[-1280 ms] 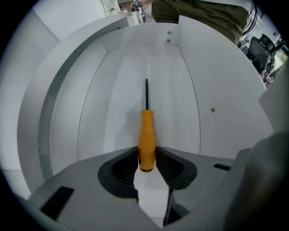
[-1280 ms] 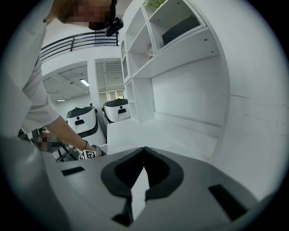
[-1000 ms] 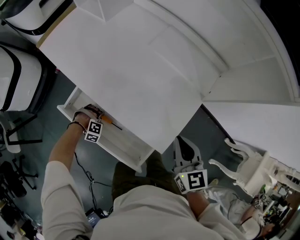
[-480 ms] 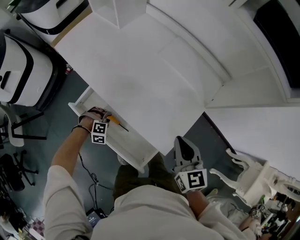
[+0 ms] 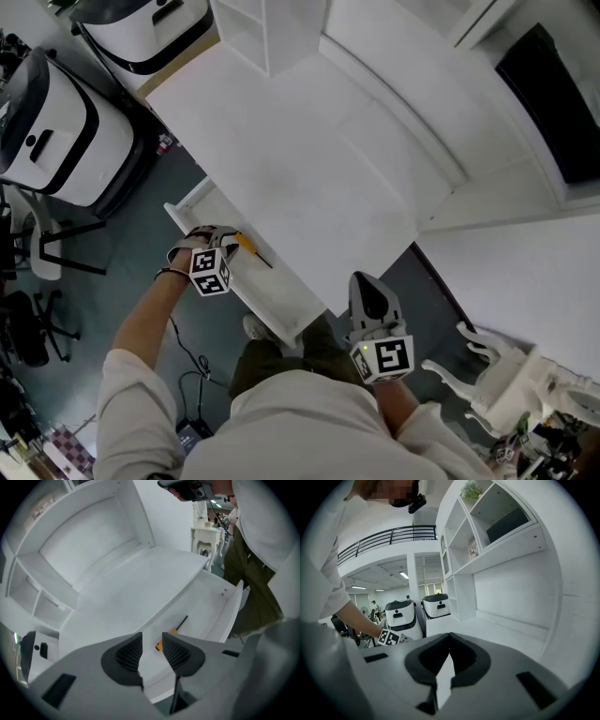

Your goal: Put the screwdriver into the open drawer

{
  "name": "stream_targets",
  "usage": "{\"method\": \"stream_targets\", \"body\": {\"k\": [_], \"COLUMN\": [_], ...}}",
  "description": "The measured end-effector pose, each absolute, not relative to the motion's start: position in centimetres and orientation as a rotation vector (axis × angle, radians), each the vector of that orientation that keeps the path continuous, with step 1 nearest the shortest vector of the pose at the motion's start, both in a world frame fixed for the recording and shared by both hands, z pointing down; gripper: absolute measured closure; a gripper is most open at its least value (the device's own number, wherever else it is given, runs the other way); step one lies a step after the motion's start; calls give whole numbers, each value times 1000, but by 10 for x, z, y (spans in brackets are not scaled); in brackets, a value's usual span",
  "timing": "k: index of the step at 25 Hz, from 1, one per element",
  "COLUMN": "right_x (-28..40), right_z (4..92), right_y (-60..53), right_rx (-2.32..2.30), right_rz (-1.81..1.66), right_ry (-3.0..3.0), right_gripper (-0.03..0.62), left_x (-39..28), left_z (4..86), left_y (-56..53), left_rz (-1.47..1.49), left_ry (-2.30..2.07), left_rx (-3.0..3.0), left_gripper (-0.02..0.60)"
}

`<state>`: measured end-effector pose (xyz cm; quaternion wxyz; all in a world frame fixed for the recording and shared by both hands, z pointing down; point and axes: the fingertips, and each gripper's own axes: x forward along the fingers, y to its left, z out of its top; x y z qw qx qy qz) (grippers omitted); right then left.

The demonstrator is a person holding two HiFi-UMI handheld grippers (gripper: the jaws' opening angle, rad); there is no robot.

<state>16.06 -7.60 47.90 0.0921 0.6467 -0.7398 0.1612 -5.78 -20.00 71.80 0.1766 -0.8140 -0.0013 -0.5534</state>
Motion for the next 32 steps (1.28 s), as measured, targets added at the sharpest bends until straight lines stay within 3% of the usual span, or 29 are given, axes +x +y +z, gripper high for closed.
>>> {"method": "stream_targets", "body": {"k": [16,28,32], "right_x": [130,108,100], "right_z": [449,434,431], "right_y": [-77,-81,-81], "right_rx": [1836,1798,1787], "right_rz": [387,326,309], "right_ry": [-2314,-2358,-2364], "right_gripper": [589,591,591], "left_x": [-75,-122,-143], "left_z": [588,485,460], "left_y": [-185,-170,-163], "left_rz": [-1196,-679,-514], "left_ry": [878,1426,1575], "left_rx": [-2840,-2960,-2941], "left_gripper": [451,451,482]}}
